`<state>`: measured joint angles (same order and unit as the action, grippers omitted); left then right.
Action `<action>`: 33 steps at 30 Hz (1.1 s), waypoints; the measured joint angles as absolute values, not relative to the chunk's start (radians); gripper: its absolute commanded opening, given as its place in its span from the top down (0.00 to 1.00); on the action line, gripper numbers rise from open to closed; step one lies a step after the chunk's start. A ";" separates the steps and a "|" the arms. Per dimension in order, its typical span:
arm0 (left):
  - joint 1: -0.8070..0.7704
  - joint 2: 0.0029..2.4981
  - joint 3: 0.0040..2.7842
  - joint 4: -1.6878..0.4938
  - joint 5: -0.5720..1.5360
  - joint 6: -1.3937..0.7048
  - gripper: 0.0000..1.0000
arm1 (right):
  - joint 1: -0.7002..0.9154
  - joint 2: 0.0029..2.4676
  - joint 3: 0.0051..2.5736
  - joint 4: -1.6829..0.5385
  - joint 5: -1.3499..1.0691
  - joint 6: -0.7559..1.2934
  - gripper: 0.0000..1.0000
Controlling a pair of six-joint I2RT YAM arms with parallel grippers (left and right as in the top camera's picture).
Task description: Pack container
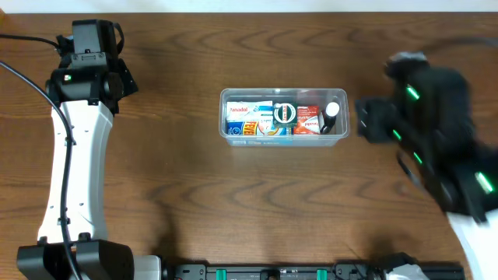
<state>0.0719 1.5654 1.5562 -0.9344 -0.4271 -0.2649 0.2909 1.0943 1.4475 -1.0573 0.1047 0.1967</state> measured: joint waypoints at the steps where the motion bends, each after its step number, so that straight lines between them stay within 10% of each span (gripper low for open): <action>1: 0.072 1.565 1.556 -0.934 -0.427 -0.265 0.02 | 0.291 1.039 1.449 -1.081 0.104 0.193 0.25; 14: 0.072 1.565 1.556 -0.934 -0.427 -0.265 0.02 | 0.291 0.507 1.460 -1.383 0.078 0.172 0.01; 33: 0.072 1.565 1.556 -0.934 -0.427 -0.265 0.02 | 0.291 0.371 1.459 -1.496 0.074 0.171 0.01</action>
